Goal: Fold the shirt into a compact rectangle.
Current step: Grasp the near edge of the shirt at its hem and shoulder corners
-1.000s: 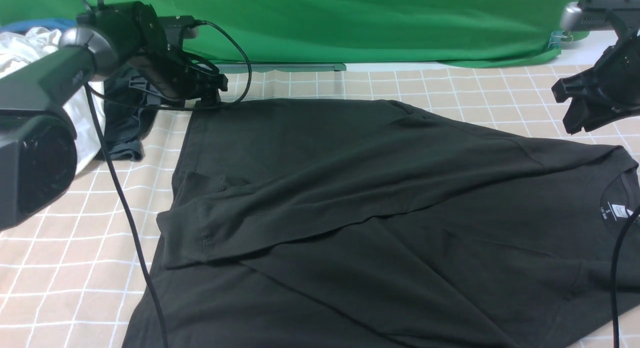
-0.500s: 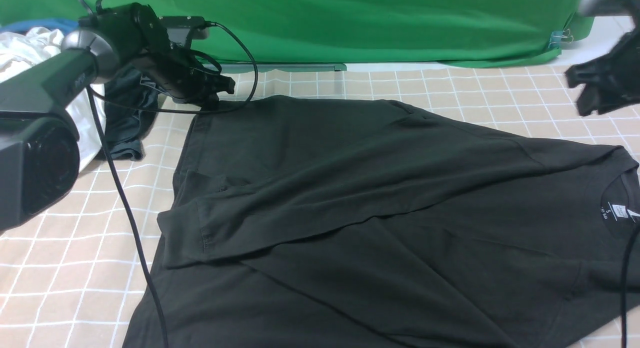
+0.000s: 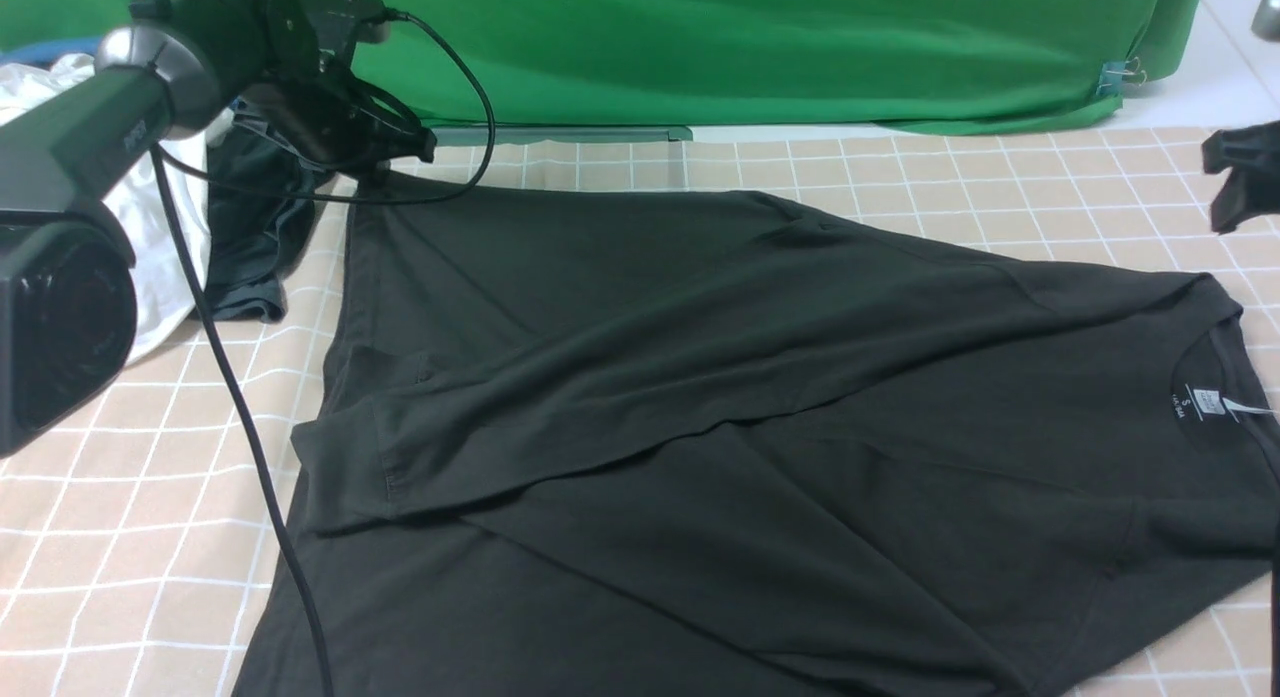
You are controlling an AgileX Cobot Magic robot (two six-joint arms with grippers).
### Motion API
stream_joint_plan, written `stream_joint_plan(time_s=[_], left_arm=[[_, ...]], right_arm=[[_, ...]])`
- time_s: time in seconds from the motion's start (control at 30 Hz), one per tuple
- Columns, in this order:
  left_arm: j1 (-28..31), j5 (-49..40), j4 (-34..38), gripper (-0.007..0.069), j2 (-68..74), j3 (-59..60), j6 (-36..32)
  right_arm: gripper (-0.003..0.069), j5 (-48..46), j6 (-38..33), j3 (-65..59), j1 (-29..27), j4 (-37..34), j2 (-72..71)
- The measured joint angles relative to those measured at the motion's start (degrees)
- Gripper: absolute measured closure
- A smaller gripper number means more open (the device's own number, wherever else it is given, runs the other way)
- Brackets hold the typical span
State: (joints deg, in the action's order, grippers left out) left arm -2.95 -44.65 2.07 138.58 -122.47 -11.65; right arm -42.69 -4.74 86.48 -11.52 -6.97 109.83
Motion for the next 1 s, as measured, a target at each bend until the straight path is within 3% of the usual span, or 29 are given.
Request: stream_joint_plan(time_s=[0.2, 0.53, 0.6, 0.73, 0.77, 0.8, 1.0], left_arm=[[0.00, -0.05, 0.16, 0.0589, 0.00, 0.00, 0.00], [0.00, -0.24, 0.16, 0.0589, 0.00, 0.00, 0.00], [0.00, -0.39, 0.16, 0.0589, 0.00, 0.00, 0.00], [0.00, -0.43, 0.16, 0.0589, 0.00, 0.00, -0.19], [0.00, -0.43, 0.16, 0.0589, 0.00, 0.00, -0.19], [0.00, -0.43, 0.16, 0.0589, 0.00, 0.00, -0.19], [0.00, -0.54, -0.49, 0.0589, -0.05, 0.00, 0.12]], right_arm=[[0.0139, 5.09, 0.00, 0.05, 0.56, -3.91, 6.39], [0.0154, 9.26, -0.05, 0.59, 2.98, -7.28, 12.18], [0.0214, 10.85, -0.05, 0.59, 3.33, -7.56, 12.41], [0.0455, 14.49, -1.56, 0.59, 3.84, -7.81, 12.83], [0.0549, 15.78, -1.85, 0.59, 3.90, -7.98, 12.90], [0.0584, 16.87, -2.09, 0.59, 3.98, -8.12, 12.90], [0.0606, 18.71, -2.67, 0.84, 3.42, -8.44, 12.63]])
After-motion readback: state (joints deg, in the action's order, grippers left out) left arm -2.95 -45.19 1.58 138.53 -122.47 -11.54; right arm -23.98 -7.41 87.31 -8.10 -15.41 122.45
